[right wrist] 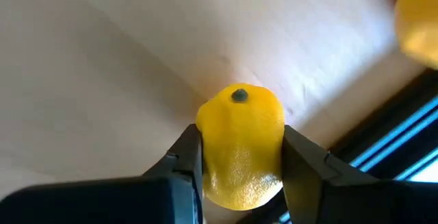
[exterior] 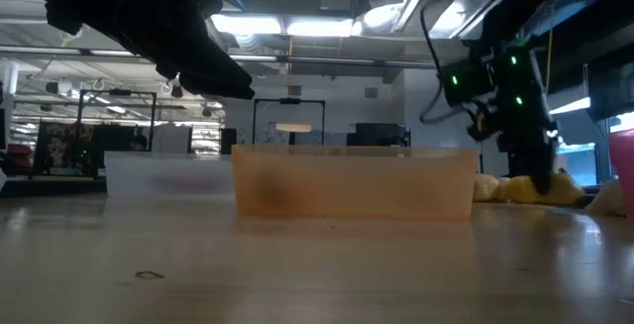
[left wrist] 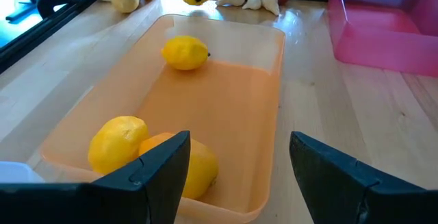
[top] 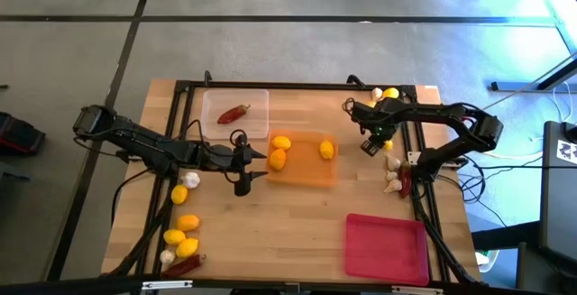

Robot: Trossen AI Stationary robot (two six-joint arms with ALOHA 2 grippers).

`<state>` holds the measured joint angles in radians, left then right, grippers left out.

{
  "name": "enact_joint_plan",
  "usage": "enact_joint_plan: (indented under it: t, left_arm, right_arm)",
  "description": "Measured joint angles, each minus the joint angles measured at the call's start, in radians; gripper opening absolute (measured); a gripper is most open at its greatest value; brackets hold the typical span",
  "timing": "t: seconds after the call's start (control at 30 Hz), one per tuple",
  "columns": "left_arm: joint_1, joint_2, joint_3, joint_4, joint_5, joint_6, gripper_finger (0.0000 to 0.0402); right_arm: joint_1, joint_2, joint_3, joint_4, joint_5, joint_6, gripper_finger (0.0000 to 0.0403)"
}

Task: Sort produce into baskets
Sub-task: Put the lemon into the orange bin

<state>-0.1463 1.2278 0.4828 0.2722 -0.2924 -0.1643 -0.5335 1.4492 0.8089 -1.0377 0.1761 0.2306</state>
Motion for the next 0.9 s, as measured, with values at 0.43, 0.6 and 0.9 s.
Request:
enact_joint_plan:
  t: [0.43,0.6,0.9]
  left_arm:
    - [0.0,0.0,0.0,0.0,0.0,-0.007,0.0246]
    - [0.0,0.0,0.0,0.0,0.0,-0.009,0.0246]
    - [0.0,0.0,0.0,0.001,0.0,-0.009,0.0246]
  right_arm:
    - [0.24,-0.062,0.26,0.136,0.017,0.024,0.0137]
    - [0.336,-0.062,0.279,0.302,-0.056,0.026,0.0138]
    - [0.458,-0.003,0.279,0.429,-0.127,0.026,0.0138]
